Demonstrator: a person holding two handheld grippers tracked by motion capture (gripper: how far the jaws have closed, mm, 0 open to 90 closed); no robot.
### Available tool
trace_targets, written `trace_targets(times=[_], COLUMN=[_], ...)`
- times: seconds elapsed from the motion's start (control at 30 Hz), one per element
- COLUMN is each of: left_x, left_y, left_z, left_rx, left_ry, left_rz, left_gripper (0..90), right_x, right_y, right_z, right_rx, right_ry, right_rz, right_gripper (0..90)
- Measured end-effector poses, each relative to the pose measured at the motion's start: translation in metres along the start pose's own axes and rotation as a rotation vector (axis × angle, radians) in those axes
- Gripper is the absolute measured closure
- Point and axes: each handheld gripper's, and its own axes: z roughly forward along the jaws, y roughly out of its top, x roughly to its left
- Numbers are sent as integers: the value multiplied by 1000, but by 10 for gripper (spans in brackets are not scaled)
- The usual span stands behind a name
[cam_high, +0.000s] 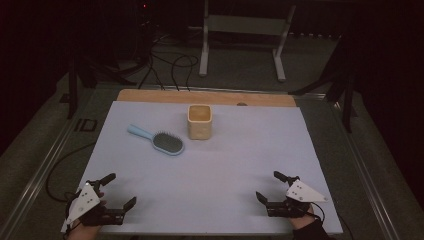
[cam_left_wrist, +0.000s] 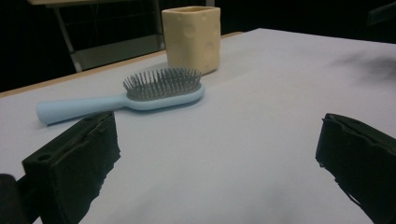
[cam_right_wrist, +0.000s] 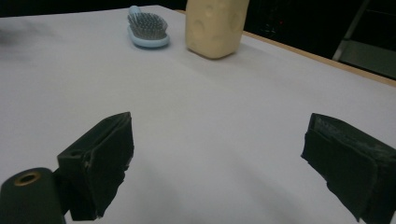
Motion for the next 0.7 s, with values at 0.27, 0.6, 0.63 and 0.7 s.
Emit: trace_targets(times=[0.27,0.6,0.63,0.7], left_x=[0,-1,-1,0], left_y=[-1,5,6,9], left_z=[3,3,3,3], left_rx=[18,45,49,64], left_ry=[5,1,-4,-2], left_rz=[2,13,11,19], left_gripper=[0,0,0,0], right_x=[2,4,4,5], right_y=[0,1,1,1], right_z=[-2,-1,-1,-2], right_rx=[0,1,-3,-1], right_ry=[2,-2,-6,-6], right_rz=[5,-12,-18,-24], right_gripper=[87,87,87,88])
